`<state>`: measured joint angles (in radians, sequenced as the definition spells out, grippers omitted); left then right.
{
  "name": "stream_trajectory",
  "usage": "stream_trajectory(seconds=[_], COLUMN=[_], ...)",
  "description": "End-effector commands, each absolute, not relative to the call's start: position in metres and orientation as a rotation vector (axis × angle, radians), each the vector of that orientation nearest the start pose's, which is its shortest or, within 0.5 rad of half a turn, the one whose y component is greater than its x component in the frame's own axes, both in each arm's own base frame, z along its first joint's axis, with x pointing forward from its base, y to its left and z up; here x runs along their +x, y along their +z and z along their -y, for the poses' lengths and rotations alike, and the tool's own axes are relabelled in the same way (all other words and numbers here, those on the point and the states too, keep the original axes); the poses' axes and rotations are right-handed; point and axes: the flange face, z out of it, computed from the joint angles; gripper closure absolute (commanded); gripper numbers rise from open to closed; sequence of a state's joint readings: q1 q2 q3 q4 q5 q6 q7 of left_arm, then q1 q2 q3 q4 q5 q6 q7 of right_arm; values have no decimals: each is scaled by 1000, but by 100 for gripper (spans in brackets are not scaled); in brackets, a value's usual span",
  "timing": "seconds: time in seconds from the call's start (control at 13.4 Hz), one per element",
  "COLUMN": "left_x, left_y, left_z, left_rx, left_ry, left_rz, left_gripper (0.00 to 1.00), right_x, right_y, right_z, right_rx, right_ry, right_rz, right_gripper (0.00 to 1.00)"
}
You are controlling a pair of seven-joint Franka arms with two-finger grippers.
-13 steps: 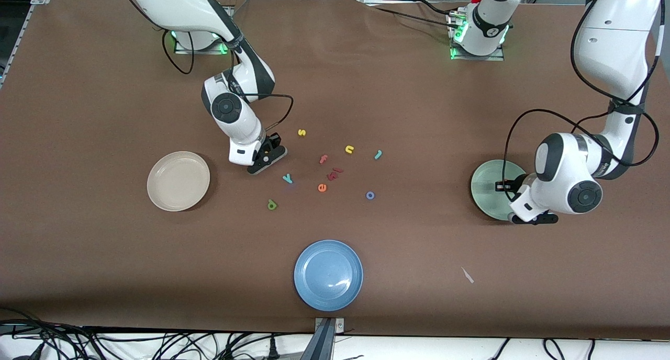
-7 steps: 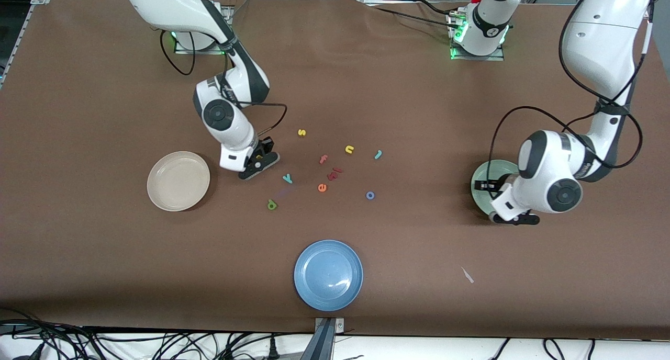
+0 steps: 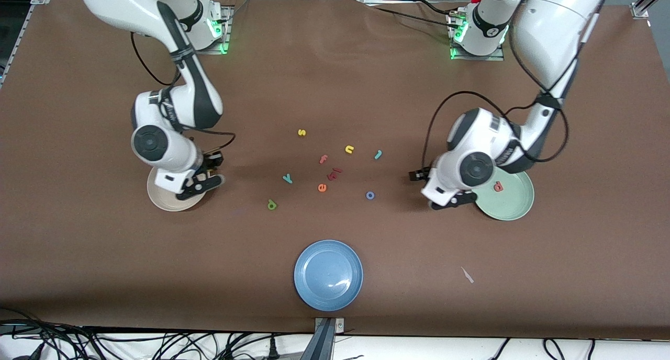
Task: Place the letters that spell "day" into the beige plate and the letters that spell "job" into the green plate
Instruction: 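Drop the yellow letter on the white plate while the left gripper returns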
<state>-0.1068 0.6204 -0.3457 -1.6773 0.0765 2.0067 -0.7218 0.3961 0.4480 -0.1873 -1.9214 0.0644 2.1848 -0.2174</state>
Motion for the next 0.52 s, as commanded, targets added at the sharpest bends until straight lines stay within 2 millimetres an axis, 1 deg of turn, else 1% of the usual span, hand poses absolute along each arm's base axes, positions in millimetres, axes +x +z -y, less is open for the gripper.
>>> stream_trajectory(seconds=[0.0,0.07,0.15,0.22,0.3,0.37,0.45], left_x=[570,551,537,529,522,513,506], left_y=[236,232,224,219,215,209,206], left_z=[319,348,363,368,371,376,383], left_rx=[-3067,-3063,-3054,-3057,-3058,-3051,-3045], left_ry=[394,393,405,426,445,465,473], left_rz=[367,257,190,81,-69,-191,-293], left_gripper=[0,0,0,0,0,0,1], right_x=[604,605,605,605,606,610,612], right_y=[242,238,234,234,235,242,248], right_z=[-92,-85,-84,-84,-85,-91,-99], right_rx=[-3090,-3085,-3084,-3081,-3080,-3081,-3077], right_ry=[295,304,311,310,307,288,276], right_rz=[610,618,618,604,601,608,625], right_gripper=[83,78,44,0,0,0,0])
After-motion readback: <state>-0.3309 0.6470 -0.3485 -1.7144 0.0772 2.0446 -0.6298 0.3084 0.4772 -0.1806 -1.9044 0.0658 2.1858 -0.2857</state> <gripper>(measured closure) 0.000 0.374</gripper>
